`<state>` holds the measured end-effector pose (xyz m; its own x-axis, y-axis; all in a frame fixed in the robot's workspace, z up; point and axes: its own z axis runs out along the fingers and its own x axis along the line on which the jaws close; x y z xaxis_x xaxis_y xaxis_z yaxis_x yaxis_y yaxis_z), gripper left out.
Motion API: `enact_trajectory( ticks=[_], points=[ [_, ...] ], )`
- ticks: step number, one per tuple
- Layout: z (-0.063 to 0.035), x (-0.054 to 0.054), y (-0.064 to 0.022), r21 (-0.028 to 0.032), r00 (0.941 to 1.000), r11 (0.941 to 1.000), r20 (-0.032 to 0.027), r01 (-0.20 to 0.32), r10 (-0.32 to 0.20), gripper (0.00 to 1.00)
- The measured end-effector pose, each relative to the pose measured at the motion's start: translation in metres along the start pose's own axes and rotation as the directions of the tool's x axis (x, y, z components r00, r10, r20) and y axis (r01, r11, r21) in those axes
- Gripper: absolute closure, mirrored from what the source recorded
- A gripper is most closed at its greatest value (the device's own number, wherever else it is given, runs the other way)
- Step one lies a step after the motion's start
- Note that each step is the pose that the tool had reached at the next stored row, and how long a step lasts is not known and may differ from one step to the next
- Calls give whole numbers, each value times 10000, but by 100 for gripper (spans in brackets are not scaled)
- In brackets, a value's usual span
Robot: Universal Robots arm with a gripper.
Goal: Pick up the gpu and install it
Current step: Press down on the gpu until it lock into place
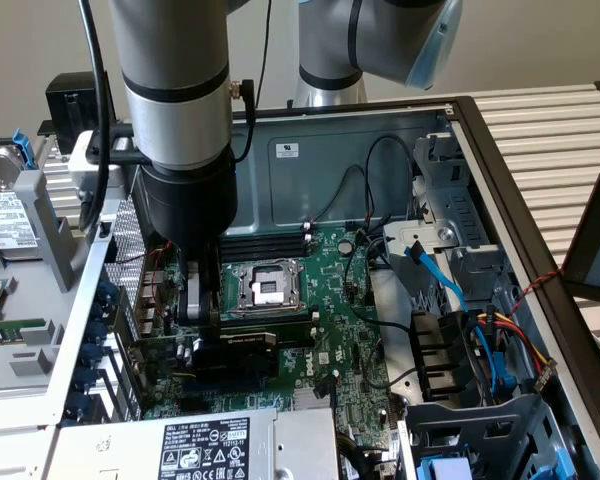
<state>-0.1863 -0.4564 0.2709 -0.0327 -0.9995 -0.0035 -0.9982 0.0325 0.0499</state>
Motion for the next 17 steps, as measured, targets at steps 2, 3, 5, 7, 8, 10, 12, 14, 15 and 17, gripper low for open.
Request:
enact_trajectory(
  ticks=[2,3,5,7,8,10,12,14,15,17],
  points=[
    [5,0,2,0,10000,10000,0,-1,1,89],
    [8,0,3,1,10000,10000,1,0,0,89],
    [12,0,3,1,10000,10000,3,0,0,89],
    [13,0,4,1,10000,10000,1,-1,1,89],
    [14,0,4,1,10000,10000,2,0,0,89],
    [17,0,4,2,10000,10000,3,0,0,89],
    [17,0,4,2,10000,10000,3,0,0,89],
    [18,0,4,1,10000,10000,3,-1,1,89],
    [18,0,4,1,10000,10000,3,-1,1,89],
    [19,0,4,2,10000,10000,3,-1,1,89]
  ],
)
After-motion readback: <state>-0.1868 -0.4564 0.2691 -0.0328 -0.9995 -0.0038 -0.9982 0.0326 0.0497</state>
